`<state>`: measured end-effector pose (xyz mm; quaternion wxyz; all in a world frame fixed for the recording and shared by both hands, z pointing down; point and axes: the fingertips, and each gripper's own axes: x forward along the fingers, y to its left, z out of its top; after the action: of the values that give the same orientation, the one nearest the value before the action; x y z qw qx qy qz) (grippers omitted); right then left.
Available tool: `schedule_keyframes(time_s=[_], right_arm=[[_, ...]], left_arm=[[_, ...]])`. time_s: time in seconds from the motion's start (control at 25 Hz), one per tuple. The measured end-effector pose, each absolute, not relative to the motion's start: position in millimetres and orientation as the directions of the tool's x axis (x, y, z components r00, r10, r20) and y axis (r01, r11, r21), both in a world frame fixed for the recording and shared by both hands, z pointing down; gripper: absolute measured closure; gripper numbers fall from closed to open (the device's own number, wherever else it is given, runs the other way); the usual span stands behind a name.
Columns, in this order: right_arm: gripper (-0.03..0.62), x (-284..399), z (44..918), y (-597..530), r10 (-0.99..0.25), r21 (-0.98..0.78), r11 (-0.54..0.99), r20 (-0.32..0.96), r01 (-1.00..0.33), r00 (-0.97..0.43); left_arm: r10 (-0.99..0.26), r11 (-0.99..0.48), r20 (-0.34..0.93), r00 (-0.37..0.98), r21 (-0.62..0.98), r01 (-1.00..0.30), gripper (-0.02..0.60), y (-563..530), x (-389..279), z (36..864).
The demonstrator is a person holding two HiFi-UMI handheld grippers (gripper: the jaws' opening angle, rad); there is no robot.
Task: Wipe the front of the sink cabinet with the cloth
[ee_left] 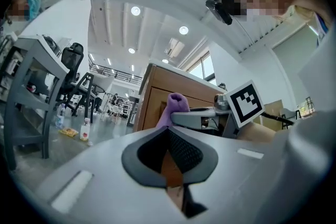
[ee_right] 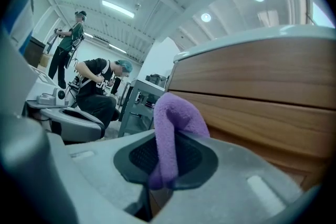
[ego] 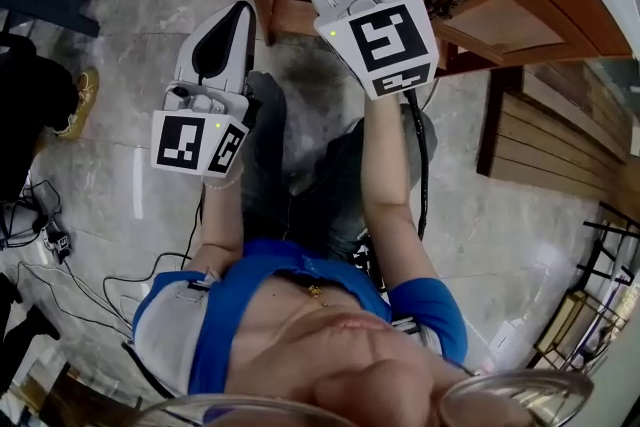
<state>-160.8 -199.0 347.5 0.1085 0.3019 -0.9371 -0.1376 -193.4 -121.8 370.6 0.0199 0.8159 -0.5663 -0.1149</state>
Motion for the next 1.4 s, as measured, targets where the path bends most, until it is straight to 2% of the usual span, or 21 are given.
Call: schedule_keyframes(time_s=[0.8, 1.16, 1.4], right_arm=[[0.539, -34, 355, -211, -0.78, 0.341, 0.62, 0.173, -0.707, -0.601], [0.539, -26, 360, -213, -0.804, 0.364, 0.585, 0.149, -0.725, -0.575], [0.539, -26, 378, -217, -0.804, 0.364, 0.592, 0.194, -0.719, -0.562]], left_arm=[[-0.877, -0.479, -0.161, 0.453, 0.212, -0.852, 0.583, -131, -146, 387], [-0.872, -0.488, -0.165, 0.46, 0.22, -0.845, 0.583, -133, -147, 388], [-0.868, -0.495, -0.163, 0.469, 0.229, -0.838, 0.583, -135, -145, 389]])
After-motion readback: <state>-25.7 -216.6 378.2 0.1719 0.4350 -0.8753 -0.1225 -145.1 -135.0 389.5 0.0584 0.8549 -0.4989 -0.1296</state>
